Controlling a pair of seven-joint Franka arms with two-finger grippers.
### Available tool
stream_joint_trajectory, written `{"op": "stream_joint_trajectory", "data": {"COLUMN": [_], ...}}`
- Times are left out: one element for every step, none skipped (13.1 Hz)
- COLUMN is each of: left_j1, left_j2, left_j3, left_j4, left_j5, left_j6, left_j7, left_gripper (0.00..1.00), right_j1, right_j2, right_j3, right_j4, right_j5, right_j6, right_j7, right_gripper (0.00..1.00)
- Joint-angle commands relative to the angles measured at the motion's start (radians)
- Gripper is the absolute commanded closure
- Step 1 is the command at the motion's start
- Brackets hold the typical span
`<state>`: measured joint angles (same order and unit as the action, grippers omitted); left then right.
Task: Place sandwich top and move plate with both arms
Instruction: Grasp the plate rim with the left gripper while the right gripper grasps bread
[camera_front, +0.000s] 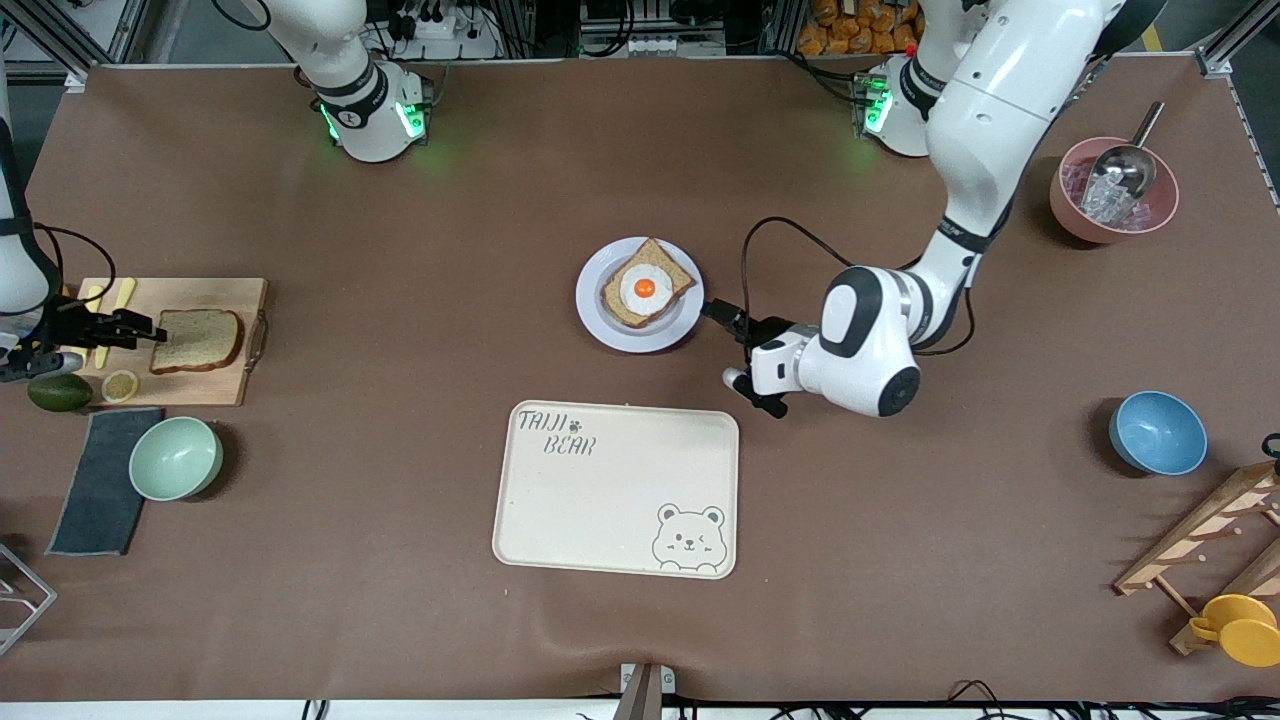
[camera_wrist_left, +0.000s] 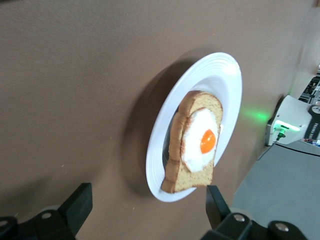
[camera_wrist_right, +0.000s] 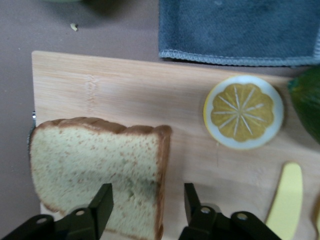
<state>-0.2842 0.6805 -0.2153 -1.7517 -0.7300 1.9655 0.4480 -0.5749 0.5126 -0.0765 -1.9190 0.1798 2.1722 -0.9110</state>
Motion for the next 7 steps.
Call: {"op": "stream_joint_trajectory", "data": {"left_j1": [-0.021,-0.032,-0.033,-0.041,-0.047,-0.055,-0.065], "left_j2": [0.031,0.031,0.033,0.034,0.034,0.039,0.051], "left_j3": [0.002,0.002,0.002,0.002,0.002,0.002,0.002], "left_j4": [-0.002,-0.009,-0.017,-0.025,-0.038,-0.045,-0.046], "left_j5": [-0.067,-0.109,-0.126,-0.129,-0.131,-0.132,-0.134], "left_j6": [0.021,0.026,0.026,0.026,0.030,0.053,0.075], "left_j7": [0.017,0.017,0.017,0.017,0.017,0.017,0.017], "left_gripper": [0.00,0.00,0.00,0.00,0.00,0.00,0.00], "right_j1": [-0.026,-0.028,-0.036,-0.040,-0.040,-0.040,-0.040], "right_j2": [0.029,0.037,0.041,0.049,0.050,0.050,0.050], "right_j3": [0.017,0.017,0.018,0.018,0.020,0.018,0.018], "right_j4": [0.026,0.028,0.028,0.028,0.026,0.026,0.028], "right_j5": [0.024,0.024,0.024,0.026,0.035,0.050,0.053], "right_j6": [0.001,0.008,0.018,0.021,0.021,0.021,0.020], "right_j7": [-0.043,-0.045,-0.046,-0.060,-0.078,-0.089,-0.092], "right_gripper": [0.46,0.46,0.59,0.75,0.86,0.97,1.00]}}
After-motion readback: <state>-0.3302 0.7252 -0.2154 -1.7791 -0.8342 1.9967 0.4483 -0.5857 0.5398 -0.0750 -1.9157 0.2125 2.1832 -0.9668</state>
